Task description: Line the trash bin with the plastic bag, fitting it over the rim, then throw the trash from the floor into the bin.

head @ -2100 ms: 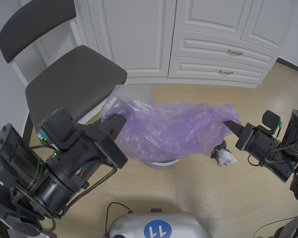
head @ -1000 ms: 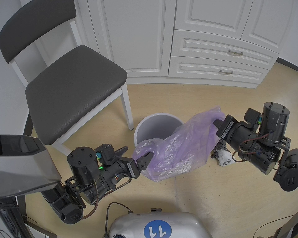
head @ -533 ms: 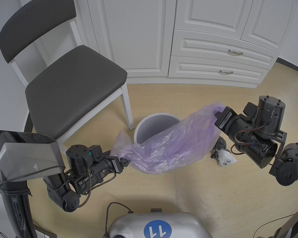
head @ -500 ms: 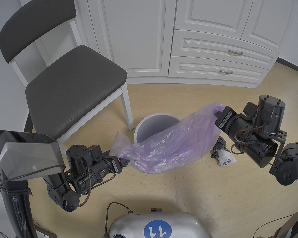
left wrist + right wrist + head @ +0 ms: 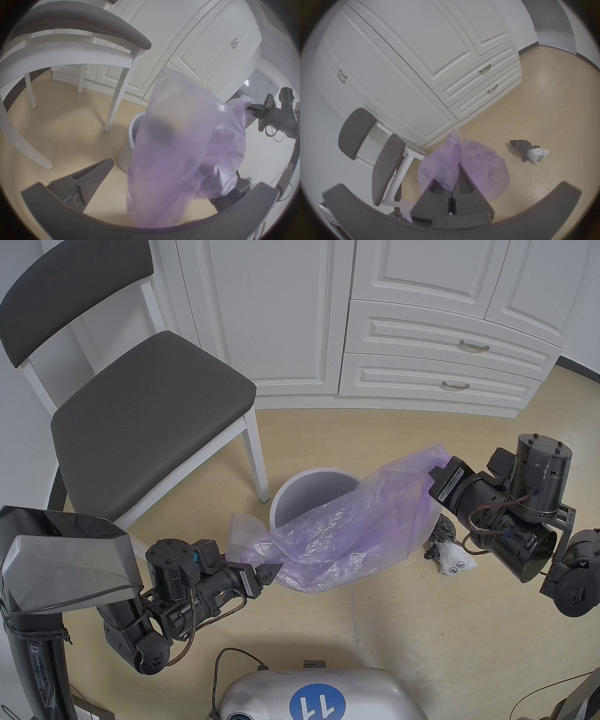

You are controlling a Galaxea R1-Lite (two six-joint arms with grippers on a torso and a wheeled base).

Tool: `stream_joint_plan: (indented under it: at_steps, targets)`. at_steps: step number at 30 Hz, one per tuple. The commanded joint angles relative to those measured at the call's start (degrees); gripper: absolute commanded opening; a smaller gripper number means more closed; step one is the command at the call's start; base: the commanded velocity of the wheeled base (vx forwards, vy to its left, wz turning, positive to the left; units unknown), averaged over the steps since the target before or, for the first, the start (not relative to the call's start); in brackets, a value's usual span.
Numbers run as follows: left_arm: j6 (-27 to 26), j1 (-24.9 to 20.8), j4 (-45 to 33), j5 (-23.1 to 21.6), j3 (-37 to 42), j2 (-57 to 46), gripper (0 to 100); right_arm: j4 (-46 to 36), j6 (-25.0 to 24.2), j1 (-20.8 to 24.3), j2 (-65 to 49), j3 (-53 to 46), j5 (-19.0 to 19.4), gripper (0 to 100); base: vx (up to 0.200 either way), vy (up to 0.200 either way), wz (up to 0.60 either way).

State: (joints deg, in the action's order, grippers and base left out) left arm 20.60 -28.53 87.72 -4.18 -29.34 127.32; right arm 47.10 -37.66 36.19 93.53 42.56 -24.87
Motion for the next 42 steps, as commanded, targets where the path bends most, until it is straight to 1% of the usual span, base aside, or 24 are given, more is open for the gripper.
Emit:
stream_joint_plan:
  at_steps: [1,6,7,15,26,32,36,38,39,42]
  targets:
    - [-0.1,-0.2,0.0,1.0,-0.6,1.2,100,-1.5,0.0,0.3,0.1,-0.4,0.0,0,0.0,0.0,0.0]
    - [-0.5,-0.4,0.0,2.2,-0.7,1.2,100,-3.3,0.4,0.8,-0.5,-0.5,0.1,0,0.0,0.0,0.0]
    - [-0.5,-0.4,0.0,2.2,-0.8,1.2,0,-3.3,0.6,0.8,-0.6,-0.7,0.1,0,0.0,0.0,0.0]
    - [-0.5,-0.5,0.0,2.2,-0.7,0.7,0,-3.4,0.7,0.8,-0.6,-1.3,0.1,0,0.0,0.0,0.0]
    - [-0.9,-1.3,0.1,2.2,0.9,-4.6,0,-3.1,1.2,1.0,-0.7,-2.8,0.9,0,0.0,0.0,0.0]
    - [-0.8,-2.1,0.1,2.2,1.8,-9.5,0,-3.3,2.9,1.8,-3.0,-3.7,1.0,0,0.0,0.0,0.0]
    - [-0.9,-3.1,0.0,1.8,2.8,-13.1,0,-3.2,5.0,1.9,-3.9,-4.7,1.0,0,0.0,0.0,0.0]
    - [-1.6,-3.7,0.0,1.7,3.2,-15.0,0,-3.3,6.5,2.5,-5.1,-5.3,1.1,0,0.0,0.0,0.0]
    - [-1.6,-3.7,0.0,1.7,3.2,-15.0,0,-3.3,6.5,2.5,-5.1,-5.3,1.1,0,0.0,0.0,0.0]
    - [-3.5,-3.9,-0.1,1.6,4.2,-16.2,0,-3.4,7.9,4.3,-6.9,-6.1,1.1,0,0.0,0.0,0.0]
